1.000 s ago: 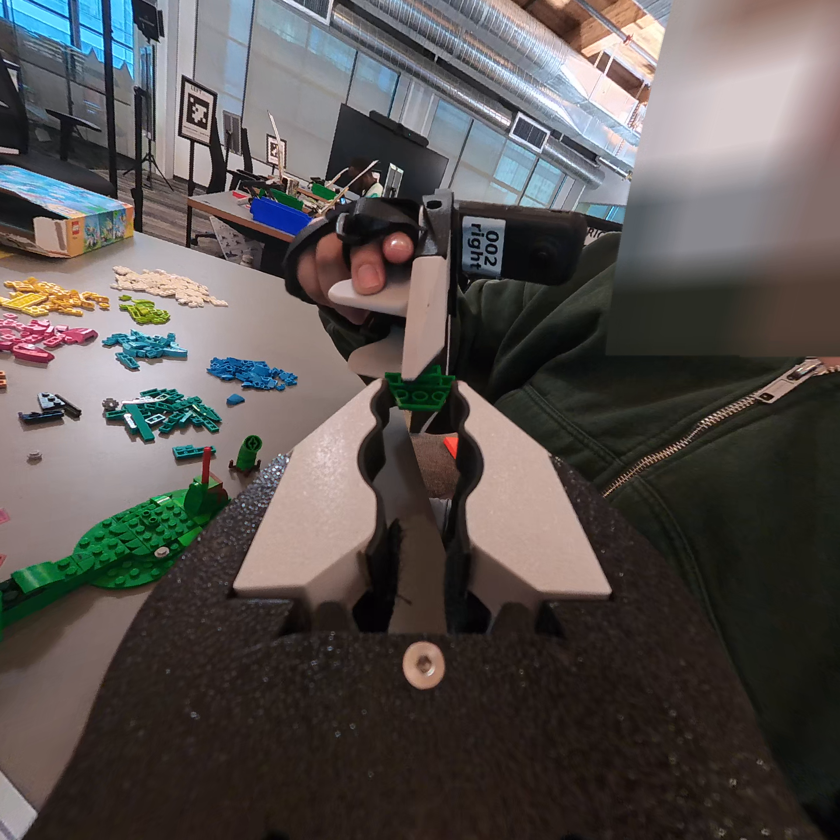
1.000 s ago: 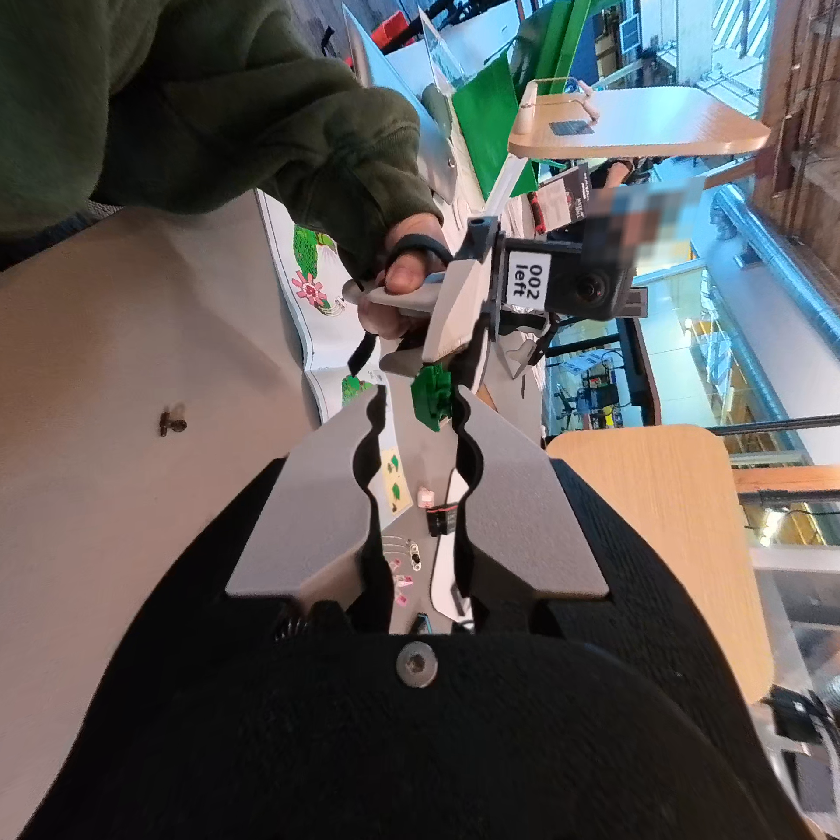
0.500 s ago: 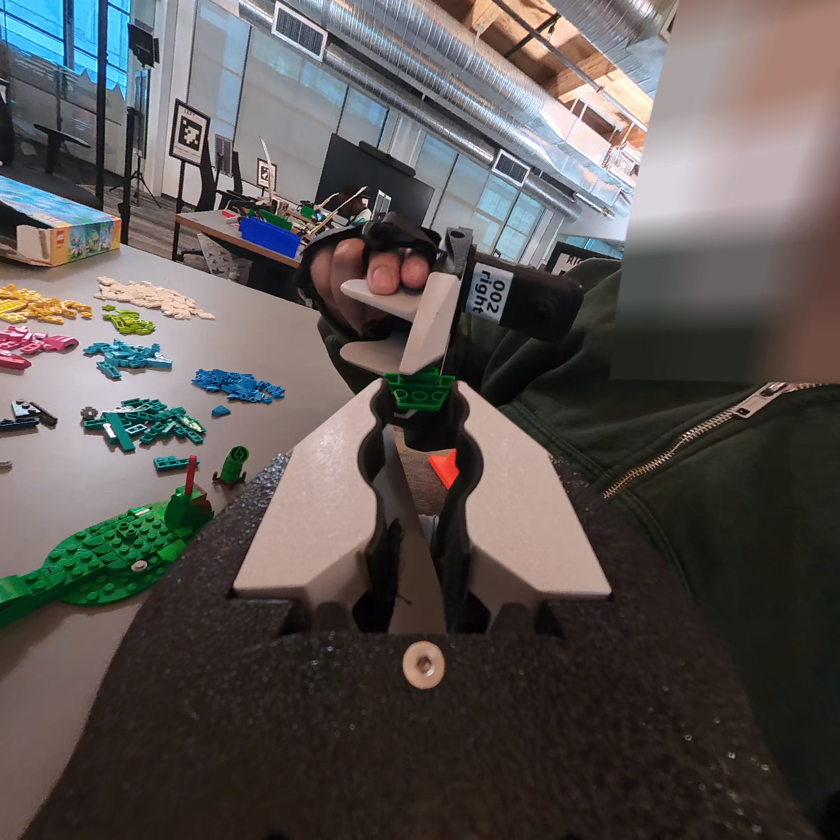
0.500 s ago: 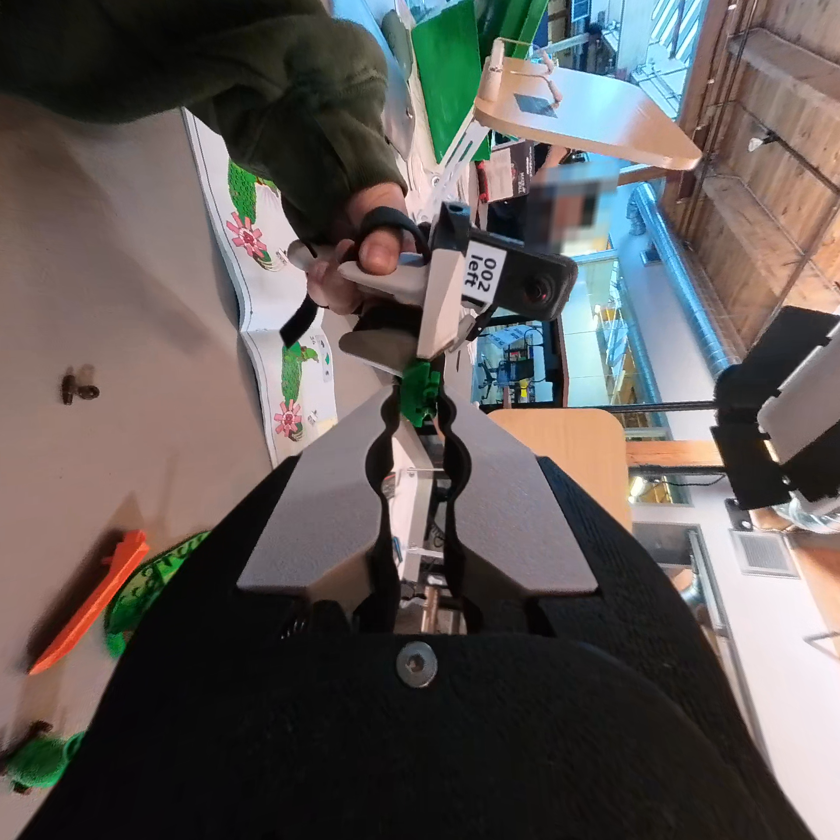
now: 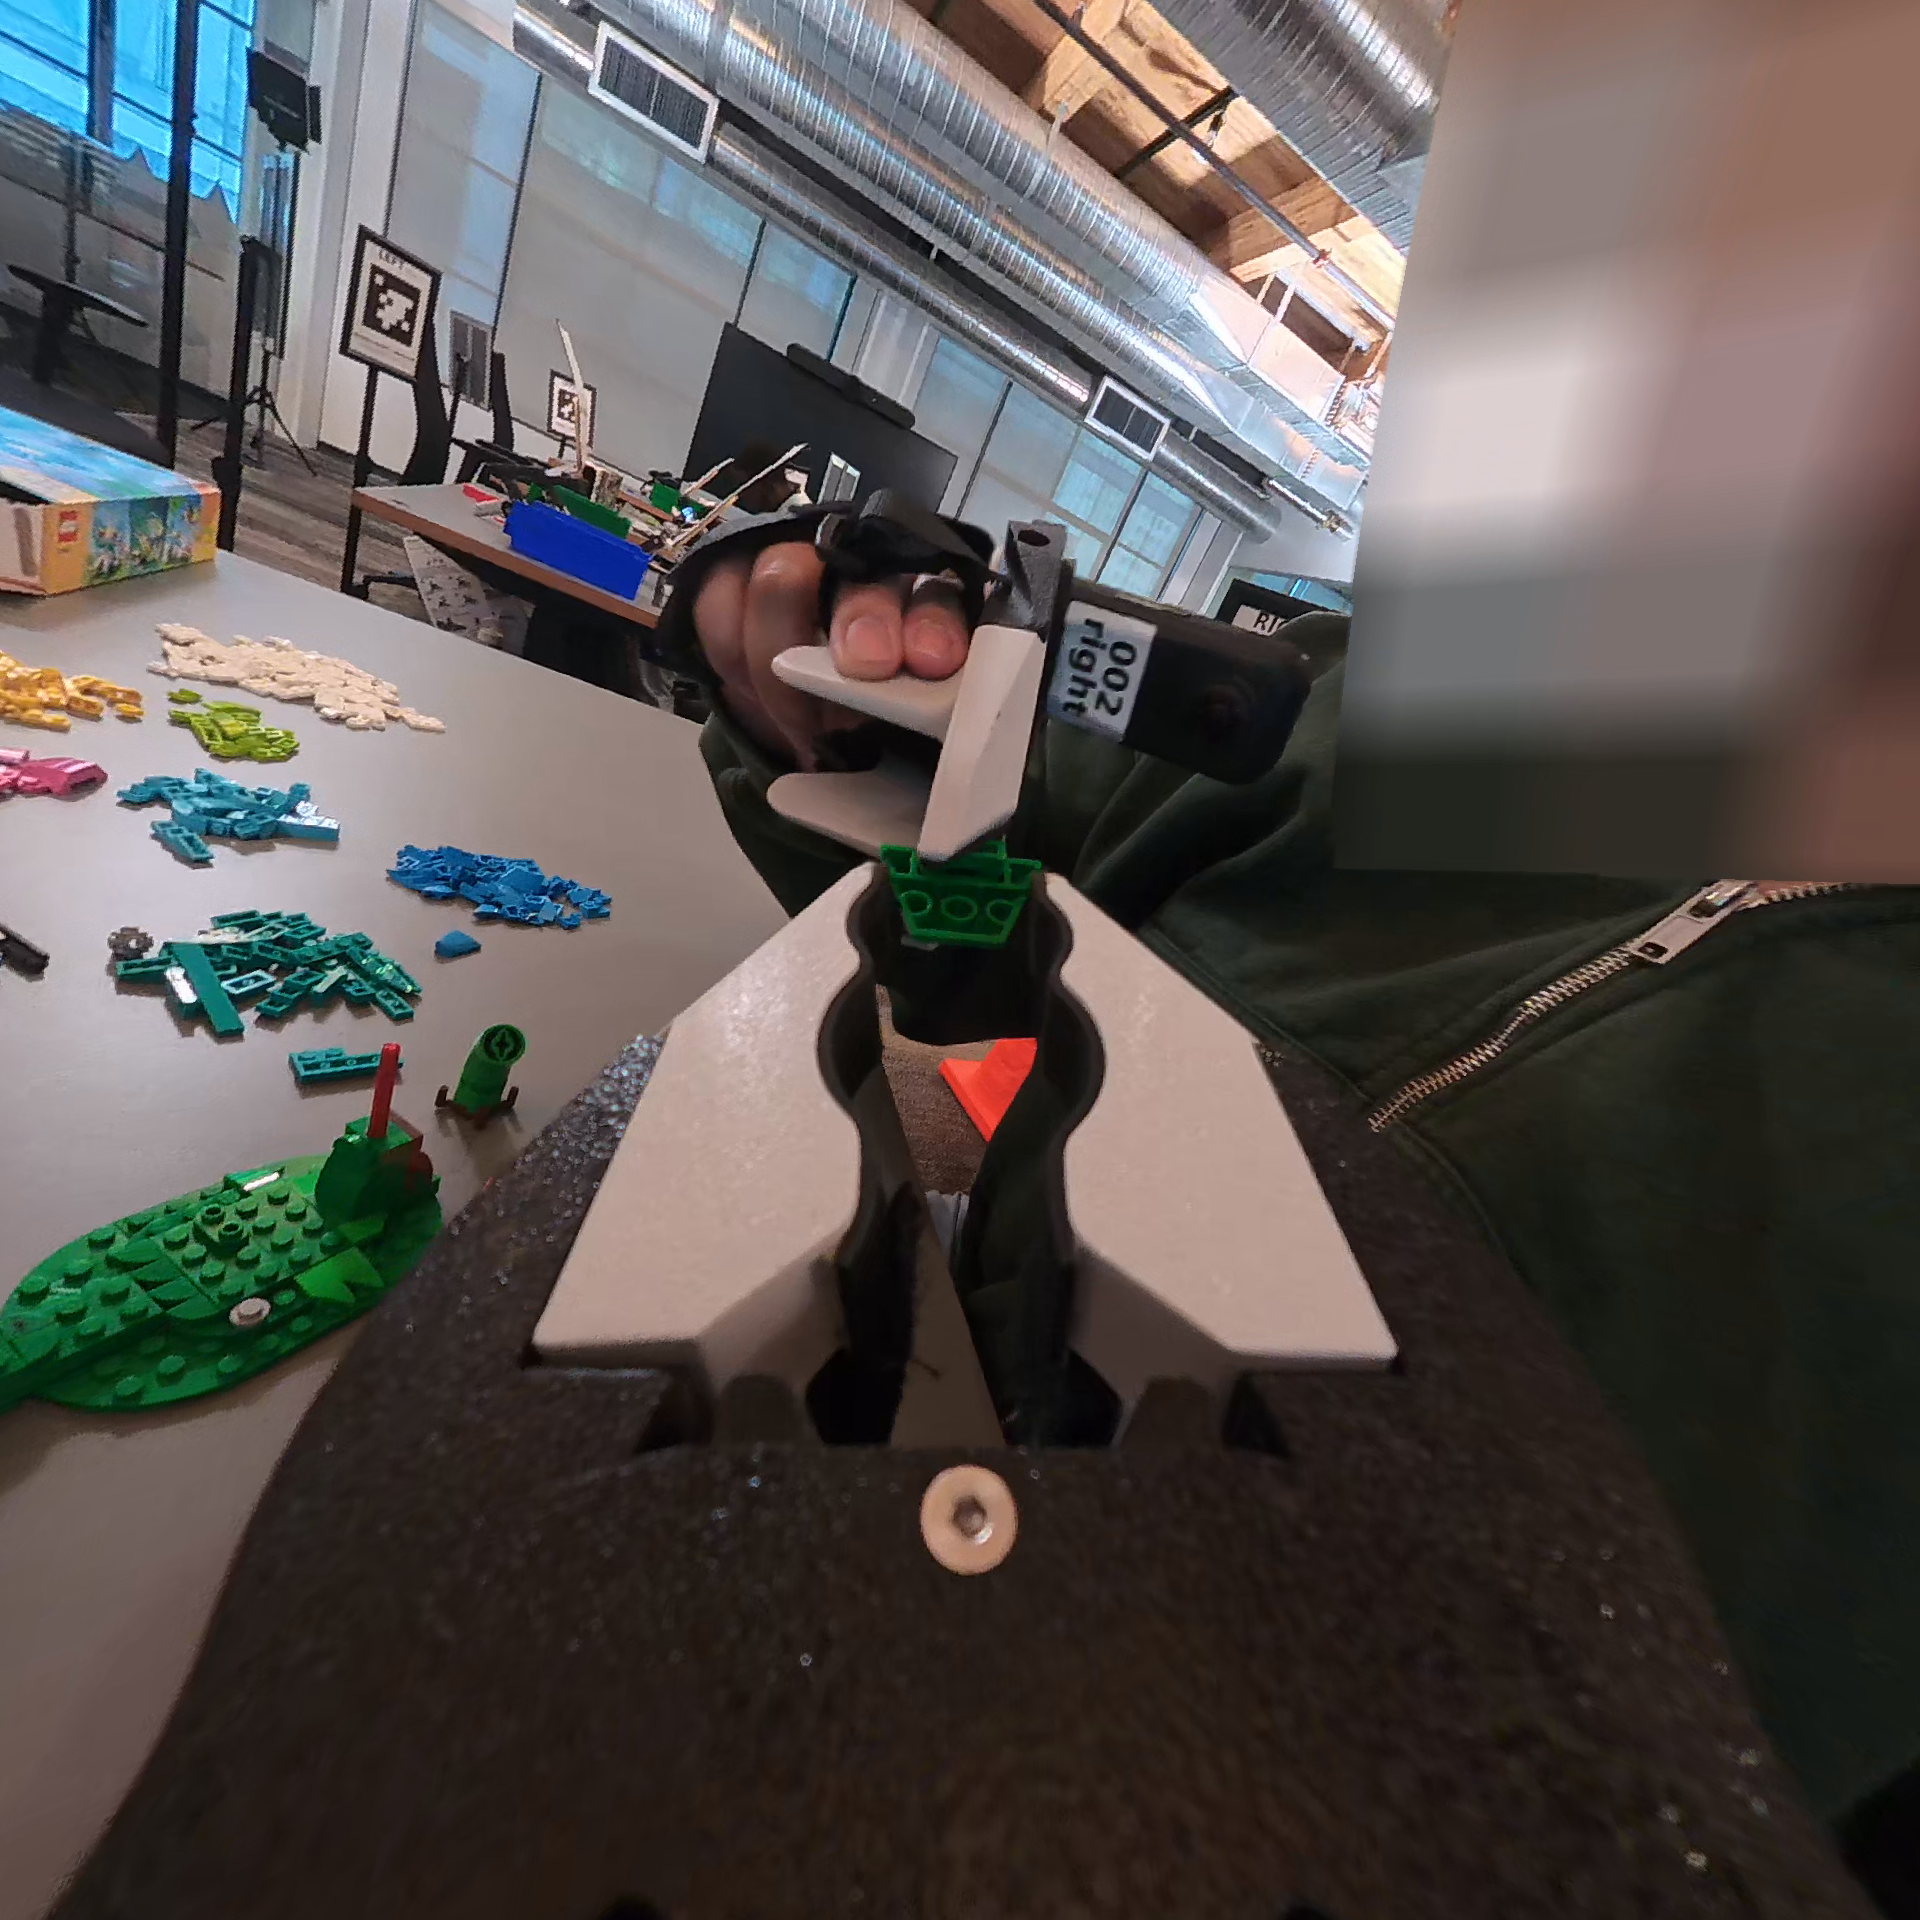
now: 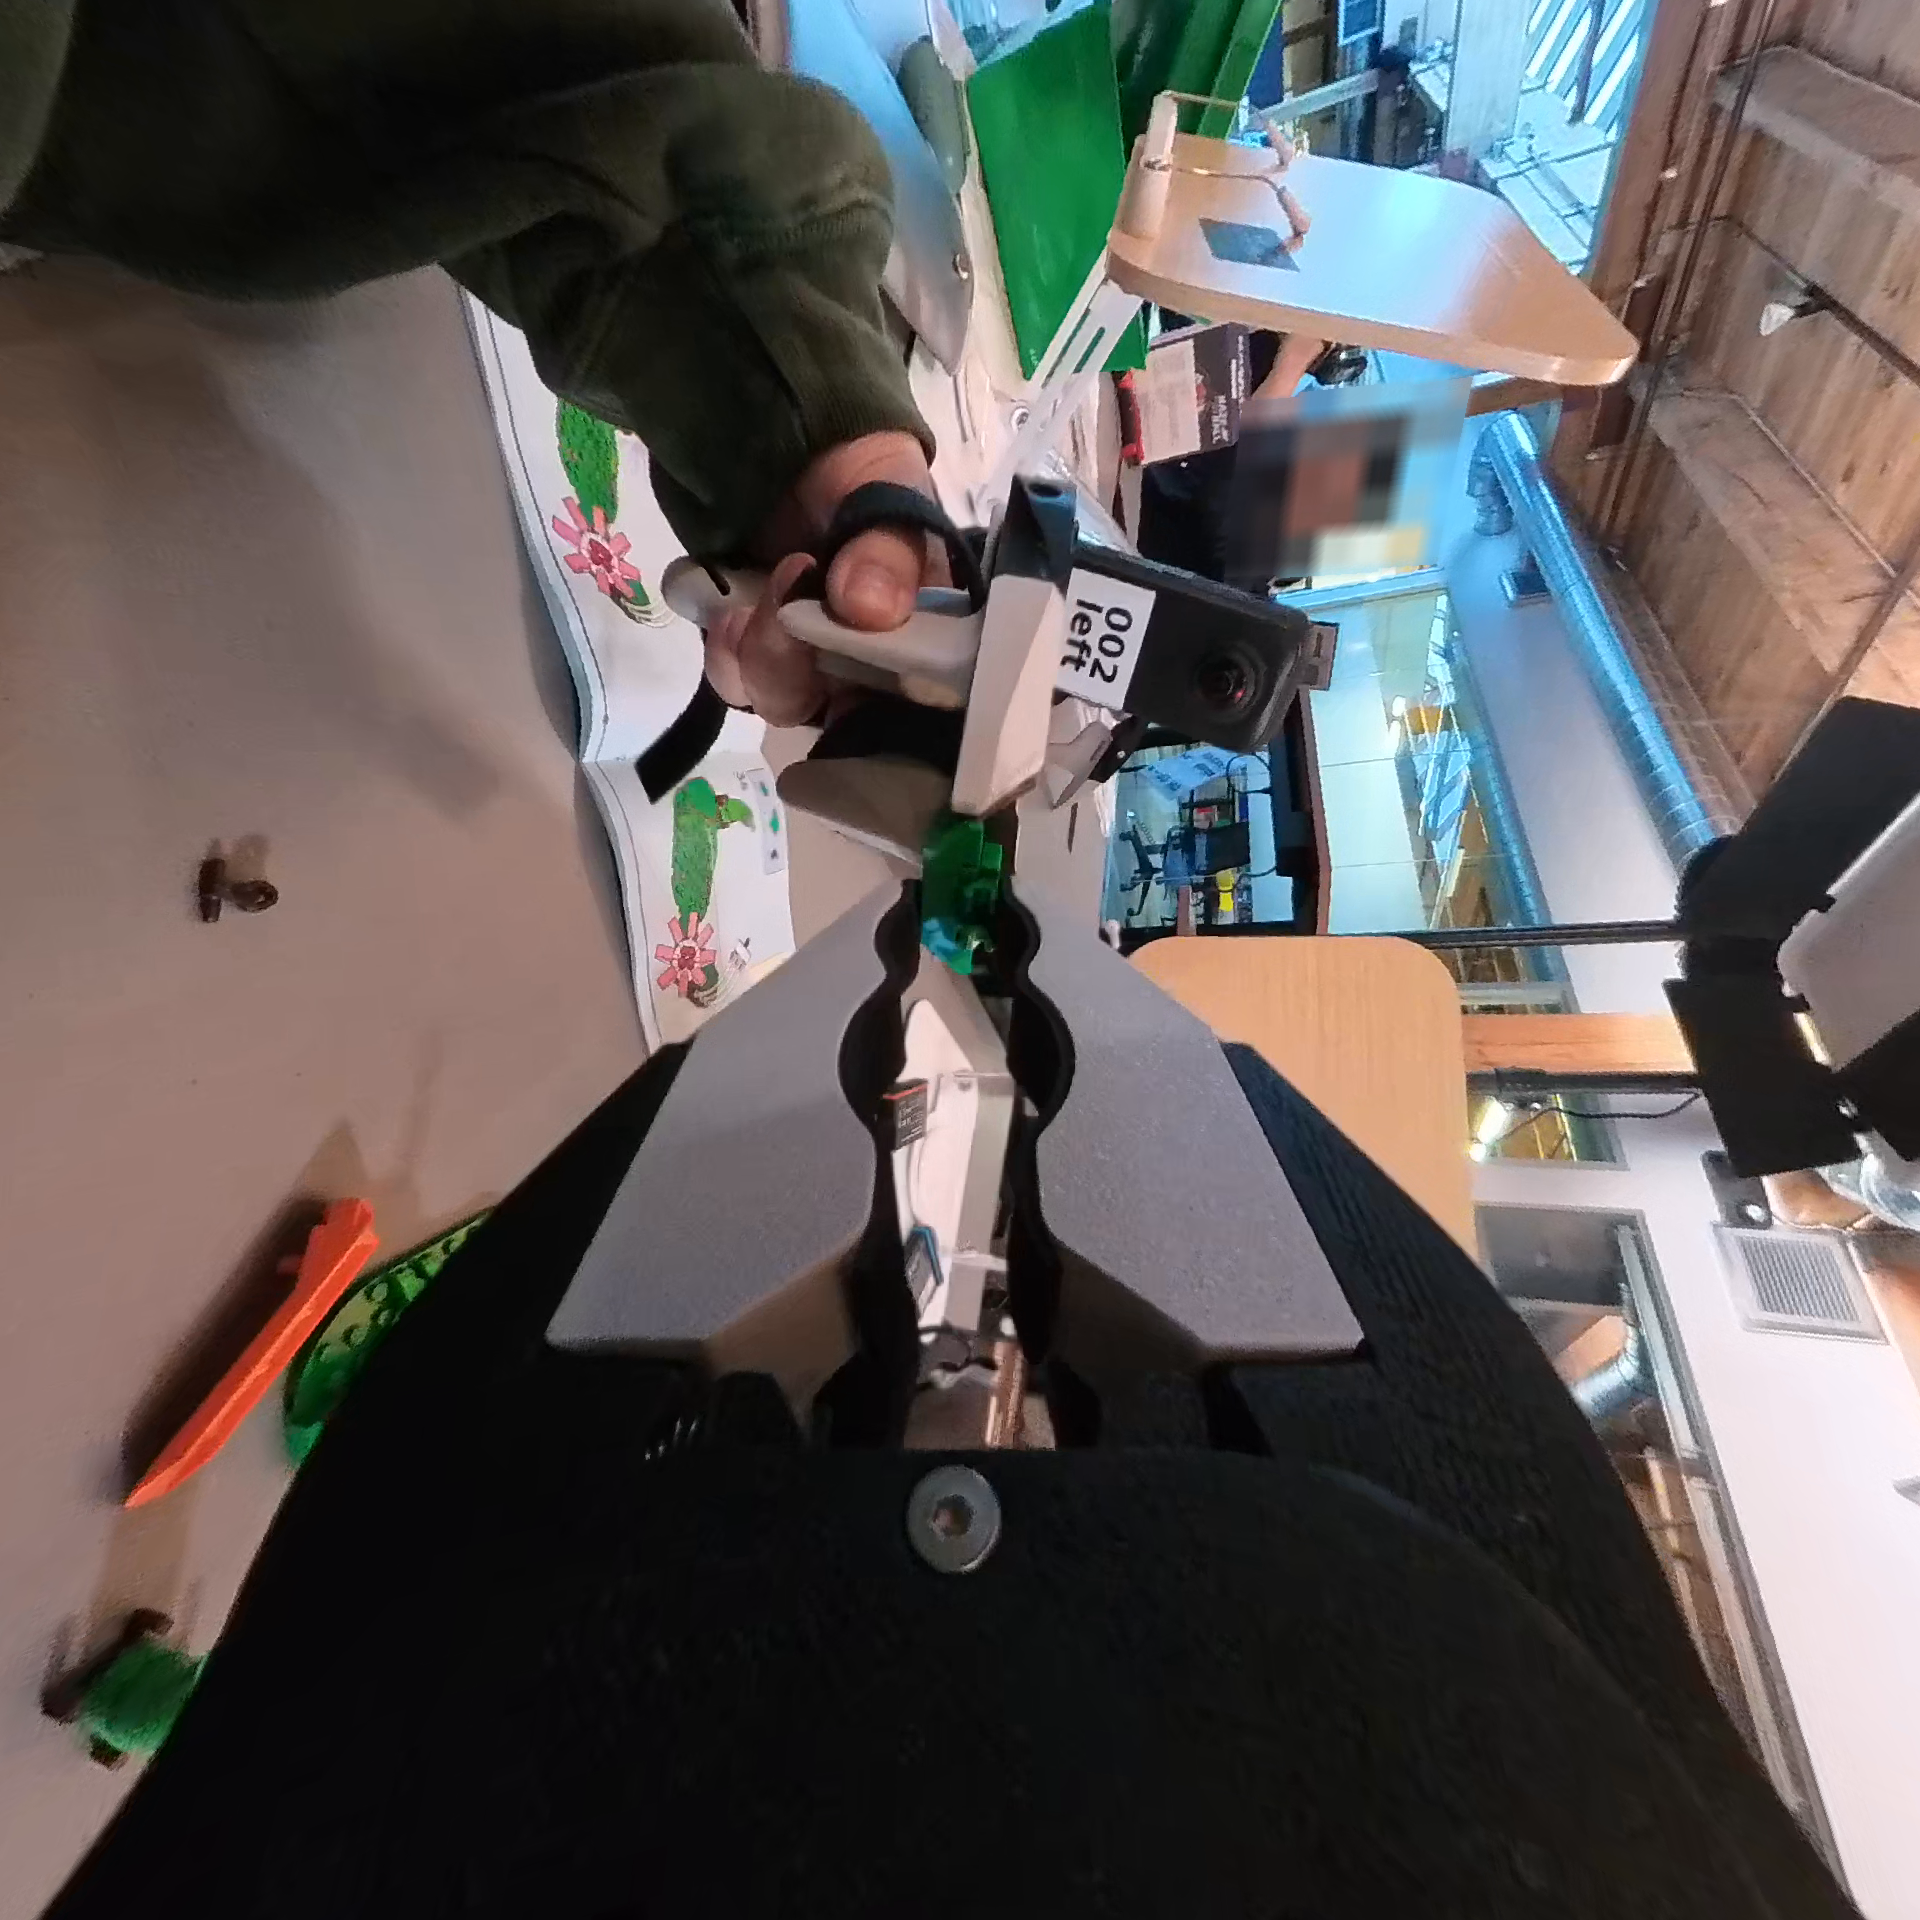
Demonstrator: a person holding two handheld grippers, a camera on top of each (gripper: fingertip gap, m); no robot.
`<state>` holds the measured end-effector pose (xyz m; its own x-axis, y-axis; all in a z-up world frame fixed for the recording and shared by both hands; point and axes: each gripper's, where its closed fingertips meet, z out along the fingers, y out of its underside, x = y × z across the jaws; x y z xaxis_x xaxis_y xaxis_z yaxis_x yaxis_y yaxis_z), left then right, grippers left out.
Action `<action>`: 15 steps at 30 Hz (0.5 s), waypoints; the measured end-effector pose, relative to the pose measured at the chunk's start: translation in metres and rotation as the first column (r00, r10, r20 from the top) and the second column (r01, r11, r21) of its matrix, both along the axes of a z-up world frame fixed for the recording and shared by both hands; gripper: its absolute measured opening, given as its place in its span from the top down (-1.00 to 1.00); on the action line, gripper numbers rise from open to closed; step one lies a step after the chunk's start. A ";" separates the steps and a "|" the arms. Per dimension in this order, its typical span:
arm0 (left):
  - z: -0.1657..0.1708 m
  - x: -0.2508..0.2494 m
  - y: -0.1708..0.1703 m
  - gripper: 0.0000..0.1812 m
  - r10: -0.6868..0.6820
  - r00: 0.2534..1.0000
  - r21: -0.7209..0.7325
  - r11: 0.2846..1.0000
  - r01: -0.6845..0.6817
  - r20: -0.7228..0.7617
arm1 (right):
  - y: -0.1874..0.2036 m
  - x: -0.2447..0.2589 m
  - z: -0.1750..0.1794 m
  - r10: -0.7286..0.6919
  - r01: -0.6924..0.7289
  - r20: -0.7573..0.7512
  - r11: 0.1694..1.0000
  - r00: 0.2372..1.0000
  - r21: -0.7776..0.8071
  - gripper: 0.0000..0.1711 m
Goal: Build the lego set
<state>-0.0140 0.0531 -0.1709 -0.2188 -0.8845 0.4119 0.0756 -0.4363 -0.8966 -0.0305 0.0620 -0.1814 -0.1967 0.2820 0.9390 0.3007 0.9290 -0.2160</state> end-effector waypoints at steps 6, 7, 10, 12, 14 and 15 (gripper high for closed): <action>-0.007 0.003 0.001 0.74 0.003 0.999 -0.014 1.000 -0.004 -0.046 | 0.001 0.003 -0.006 -0.006 0.008 0.063 0.999 0.998 -0.039 0.86; -0.006 0.003 0.002 0.74 0.014 0.999 -0.017 1.000 -0.015 -0.040 | 0.003 0.003 -0.004 -0.012 0.015 0.048 0.998 0.999 -0.059 0.86; 0.001 0.003 0.008 0.73 0.080 0.997 0.012 0.997 -0.080 -0.020 | 0.008 0.003 0.002 -0.026 0.022 -0.019 0.979 0.999 -0.203 0.86; 0.002 0.003 0.009 0.69 0.145 0.989 0.120 0.983 -0.140 -0.029 | 0.011 0.004 0.005 -0.033 0.013 -0.060 0.948 0.998 -0.318 0.86; 0.001 0.003 0.012 0.69 0.258 0.965 0.301 0.925 -0.234 -0.042 | 0.015 0.007 0.009 -0.044 0.000 -0.100 0.915 0.994 -0.404 0.86; 0.002 0.002 0.013 0.68 0.312 0.949 0.382 0.882 -0.275 -0.038 | 0.015 0.008 0.010 -0.044 -0.010 -0.111 0.898 0.993 -0.440 0.86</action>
